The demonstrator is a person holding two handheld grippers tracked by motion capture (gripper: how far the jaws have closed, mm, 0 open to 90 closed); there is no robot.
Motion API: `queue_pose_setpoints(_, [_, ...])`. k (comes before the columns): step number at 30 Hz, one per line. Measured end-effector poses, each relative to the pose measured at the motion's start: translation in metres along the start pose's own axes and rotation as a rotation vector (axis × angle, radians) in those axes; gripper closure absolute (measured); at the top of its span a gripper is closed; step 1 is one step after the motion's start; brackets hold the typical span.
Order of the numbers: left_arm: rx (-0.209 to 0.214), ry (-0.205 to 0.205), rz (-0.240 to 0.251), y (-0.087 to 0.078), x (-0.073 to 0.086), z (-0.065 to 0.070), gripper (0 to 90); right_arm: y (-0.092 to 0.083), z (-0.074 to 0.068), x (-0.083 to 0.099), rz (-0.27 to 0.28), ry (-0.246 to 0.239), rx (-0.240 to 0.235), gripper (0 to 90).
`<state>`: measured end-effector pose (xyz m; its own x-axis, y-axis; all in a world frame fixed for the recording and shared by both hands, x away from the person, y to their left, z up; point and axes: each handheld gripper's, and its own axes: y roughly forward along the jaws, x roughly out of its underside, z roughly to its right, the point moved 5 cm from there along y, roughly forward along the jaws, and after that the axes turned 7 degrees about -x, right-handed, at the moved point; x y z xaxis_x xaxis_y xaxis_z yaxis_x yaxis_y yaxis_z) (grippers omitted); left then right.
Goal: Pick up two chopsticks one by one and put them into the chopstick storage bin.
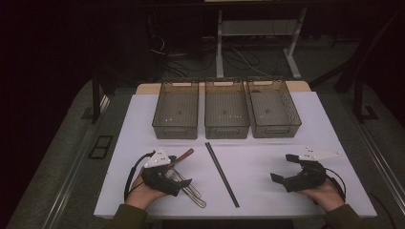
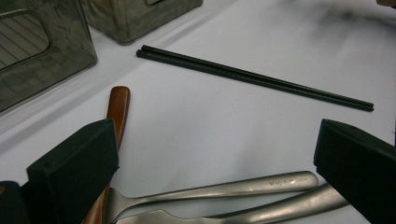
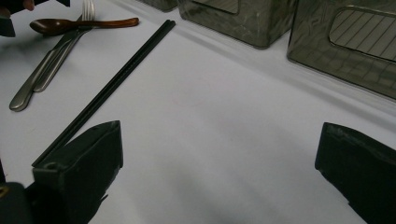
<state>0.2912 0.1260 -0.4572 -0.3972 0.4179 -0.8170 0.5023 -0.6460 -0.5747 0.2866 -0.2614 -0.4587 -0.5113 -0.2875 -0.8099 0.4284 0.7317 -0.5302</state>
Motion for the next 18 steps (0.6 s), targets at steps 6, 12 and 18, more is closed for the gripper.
queue_pose_setpoints(6, [-0.004,-0.005,0.000,0.0000,-0.0005,-0.0007,0.0,0.0012,0.0002,-0.0001,-0.013,0.000,-0.013,0.3])
queue_pose_setpoints(12, [-0.006,0.005,-0.003,-0.0013,0.0002,0.0007,0.0,0.0029,-0.0050,-0.0017,-0.028,-0.001,-0.023,0.3])
queue_pose_setpoints(18, [-0.003,0.005,-0.001,-0.0011,-0.0002,0.0012,0.0,0.0078,-0.0094,-0.0027,-0.041,-0.010,-0.036,0.3])
